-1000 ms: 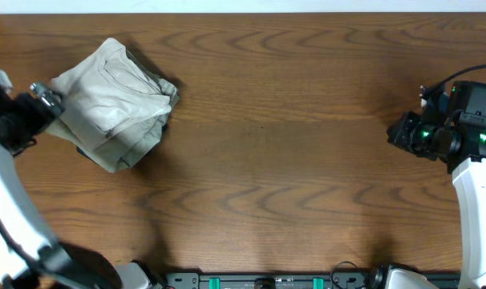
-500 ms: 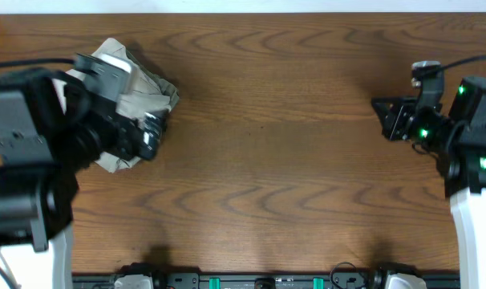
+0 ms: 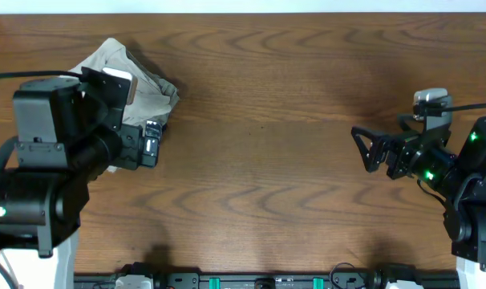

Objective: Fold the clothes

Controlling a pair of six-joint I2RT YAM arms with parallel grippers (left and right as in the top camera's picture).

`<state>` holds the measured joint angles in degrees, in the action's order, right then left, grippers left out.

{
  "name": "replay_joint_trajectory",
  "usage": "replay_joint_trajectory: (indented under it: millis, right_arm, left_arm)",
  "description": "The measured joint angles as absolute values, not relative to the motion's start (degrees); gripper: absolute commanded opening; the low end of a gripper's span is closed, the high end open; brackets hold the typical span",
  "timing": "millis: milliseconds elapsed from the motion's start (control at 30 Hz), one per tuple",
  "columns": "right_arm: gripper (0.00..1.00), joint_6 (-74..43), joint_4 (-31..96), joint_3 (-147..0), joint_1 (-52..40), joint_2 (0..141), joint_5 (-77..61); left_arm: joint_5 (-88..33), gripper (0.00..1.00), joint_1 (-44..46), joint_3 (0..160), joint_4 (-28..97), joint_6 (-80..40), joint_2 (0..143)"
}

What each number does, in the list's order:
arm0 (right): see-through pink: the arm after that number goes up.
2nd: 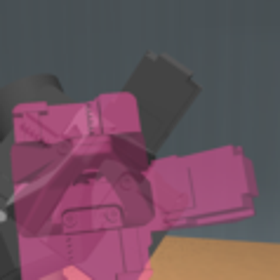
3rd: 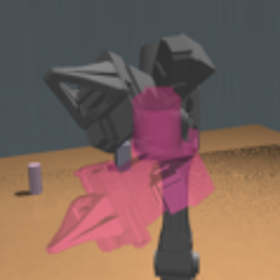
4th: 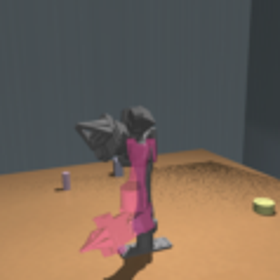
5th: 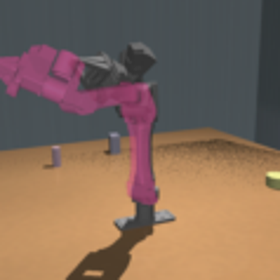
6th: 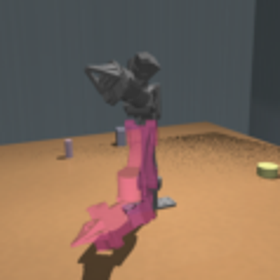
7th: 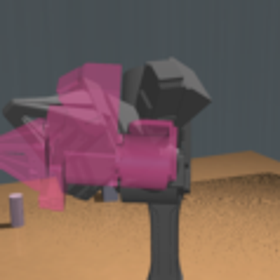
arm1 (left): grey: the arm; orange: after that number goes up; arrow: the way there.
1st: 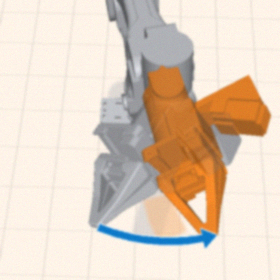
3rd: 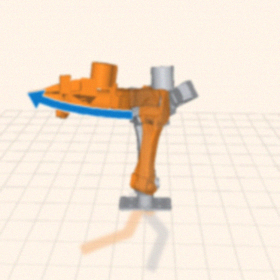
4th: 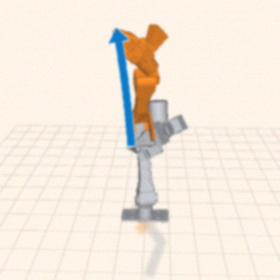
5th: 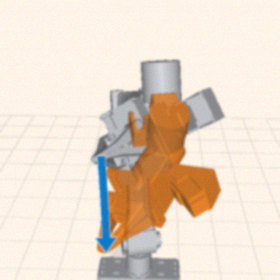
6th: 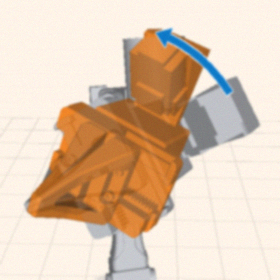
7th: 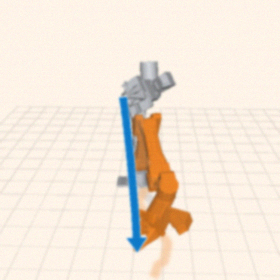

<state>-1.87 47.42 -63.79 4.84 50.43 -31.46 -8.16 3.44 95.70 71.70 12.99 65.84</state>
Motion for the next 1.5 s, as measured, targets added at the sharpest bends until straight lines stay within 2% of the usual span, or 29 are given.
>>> replay_joint_trajectory:
  millis: [367, 633, 933, 1200, 1500]
  right_arm:
    - [0.99, -2.55, 52.42, -63.79, 4.80, 50.48, -35.00]
    - [0.99, -2.61, 54.78, -63.72, 4.67, 49.04, -26.13]
    - [0.99, -0.12, 51.42, -57.91, 4.62, 33.06, -14.68]
    - [0.99, 2.50, 49.80, -45.52, 4.62, 19.31, -12.73]
    - [0.99, 3.05, 46.48, -30.00, 4.54, 10.17, -12.34]
  left_arm:
    - [-7.46, 0.98, 3.44, 95.70, 71.75, 12.21, 66.54]
    - [-7.29, 0.98, 3.44, 95.70, 71.77, 12.21, 66.54]
    - [-7.29, 0.98, 3.44, 95.70, 71.77, 12.21, 66.54]
    - [-7.29, 0.98, 3.44, 95.70, 71.75, 12.19, 66.54]
    - [-7.29, 0.98, 3.44, 95.70, 71.77, 12.19, 66.54]
